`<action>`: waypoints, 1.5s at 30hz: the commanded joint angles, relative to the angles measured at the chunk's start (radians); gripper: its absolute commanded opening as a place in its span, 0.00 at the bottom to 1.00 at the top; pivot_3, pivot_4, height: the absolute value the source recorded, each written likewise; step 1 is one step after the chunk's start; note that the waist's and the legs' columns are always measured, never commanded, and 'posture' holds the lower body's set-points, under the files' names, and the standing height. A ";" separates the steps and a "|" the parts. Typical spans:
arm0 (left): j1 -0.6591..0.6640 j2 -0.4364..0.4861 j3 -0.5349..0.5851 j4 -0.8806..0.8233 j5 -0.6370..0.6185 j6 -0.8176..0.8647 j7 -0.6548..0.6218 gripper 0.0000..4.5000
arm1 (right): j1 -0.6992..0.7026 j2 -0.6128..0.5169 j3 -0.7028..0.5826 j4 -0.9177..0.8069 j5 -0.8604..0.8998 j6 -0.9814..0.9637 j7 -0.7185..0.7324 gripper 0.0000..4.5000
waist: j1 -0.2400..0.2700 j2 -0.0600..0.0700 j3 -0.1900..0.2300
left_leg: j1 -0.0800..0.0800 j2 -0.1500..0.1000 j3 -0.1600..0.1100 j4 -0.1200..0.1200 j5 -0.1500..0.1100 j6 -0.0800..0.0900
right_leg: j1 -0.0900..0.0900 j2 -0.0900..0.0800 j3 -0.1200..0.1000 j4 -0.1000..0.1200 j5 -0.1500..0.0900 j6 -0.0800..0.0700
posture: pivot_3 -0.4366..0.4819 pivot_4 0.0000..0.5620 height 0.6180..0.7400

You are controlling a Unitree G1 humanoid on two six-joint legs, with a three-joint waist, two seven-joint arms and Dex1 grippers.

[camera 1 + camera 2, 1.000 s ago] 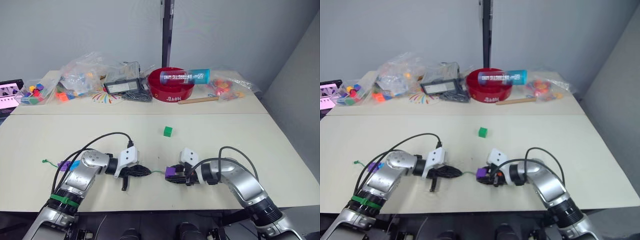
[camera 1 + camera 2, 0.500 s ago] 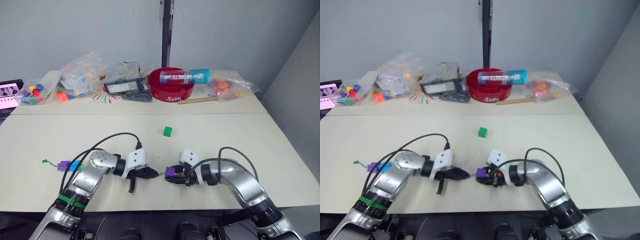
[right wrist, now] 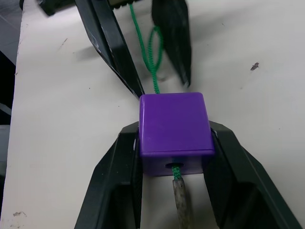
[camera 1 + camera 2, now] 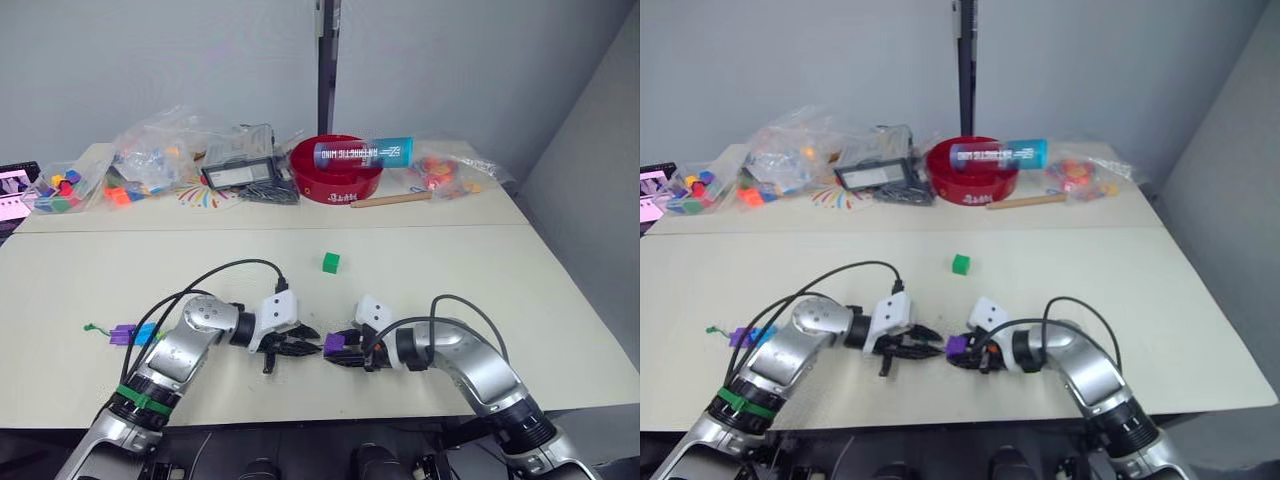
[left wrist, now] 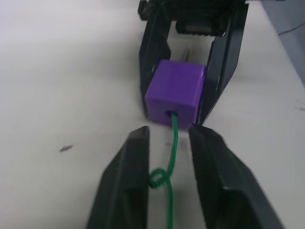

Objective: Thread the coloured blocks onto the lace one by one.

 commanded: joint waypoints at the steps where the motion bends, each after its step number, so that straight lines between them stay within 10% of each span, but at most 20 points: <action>1: -0.006 0.018 0.024 -0.032 -0.012 -0.017 0.002 0.64 | 0.007 0.010 0.036 0.013 -0.007 0.012 -0.005 0.27 | -0.001 0.000 0.000 | 0.000 0.000 0.000 0.000 0.000 0.000 | 0.000 0.000 0.000 0.000 0.000 0.000 | 0.48 0.27 0.92; 3: -0.006 0.024 0.024 -0.038 -0.011 -0.023 0.001 0.78 | 0.007 0.012 0.038 0.014 -0.009 0.012 -0.007 0.27 | -0.001 0.000 0.000 | 0.000 0.000 0.000 0.000 0.000 0.000 | 0.000 0.000 0.000 0.000 0.000 0.000 | 0.48 0.27 0.92; 5: -0.006 0.025 0.022 -0.053 -0.023 -0.018 -0.011 0.92 | 0.008 0.018 0.032 0.015 -0.008 0.016 -0.016 0.50 | -0.003 0.000 0.000 | 0.000 0.000 0.000 0.000 0.000 0.000 | 0.000 0.000 0.000 0.000 0.000 0.000 | 0.48 0.27 0.92; 12: -0.021 -0.005 -0.011 -0.052 -0.015 -0.036 -0.027 0.93 | 0.018 -0.054 -0.027 -0.054 0.035 0.049 0.013 1.00 | 0.003 0.000 0.000 | 0.000 0.000 0.000 0.000 0.000 0.000 | 0.000 0.000 0.000 0.000 0.000 0.000 | 0.48 0.27 0.92; 28: -0.125 -0.154 -0.130 0.162 0.043 -0.147 -0.059 0.93 | 0.119 -0.169 -0.115 -0.119 0.072 0.016 0.000 1.00 | 0.040 0.000 0.000 | -0.002 -0.003 0.001 0.000 0.000 0.000 | 0.000 -0.002 0.000 -0.003 0.000 0.001 | 0.48 0.27 0.92; 39: -0.141 -0.187 -0.126 0.196 0.045 -0.165 -0.071 0.27 | 0.120 -0.173 -0.096 -0.097 0.056 -0.017 -0.004 1.00 | 0.039 0.000 0.000 | -0.002 -0.003 0.001 0.001 0.000 0.000 | 0.000 -0.002 0.000 -0.002 0.000 0.001 | 0.48 0.27 0.92; 45: -0.142 -0.167 -0.117 0.194 0.042 -0.173 -0.084 0.27 | 0.110 -0.176 -0.086 -0.079 0.043 -0.049 0.009 0.60 | 0.041 0.000 0.000 | -0.002 -0.003 0.001 0.001 0.000 0.000 | 0.000 -0.002 0.000 -0.002 0.000 0.001 | 0.48 0.27 0.92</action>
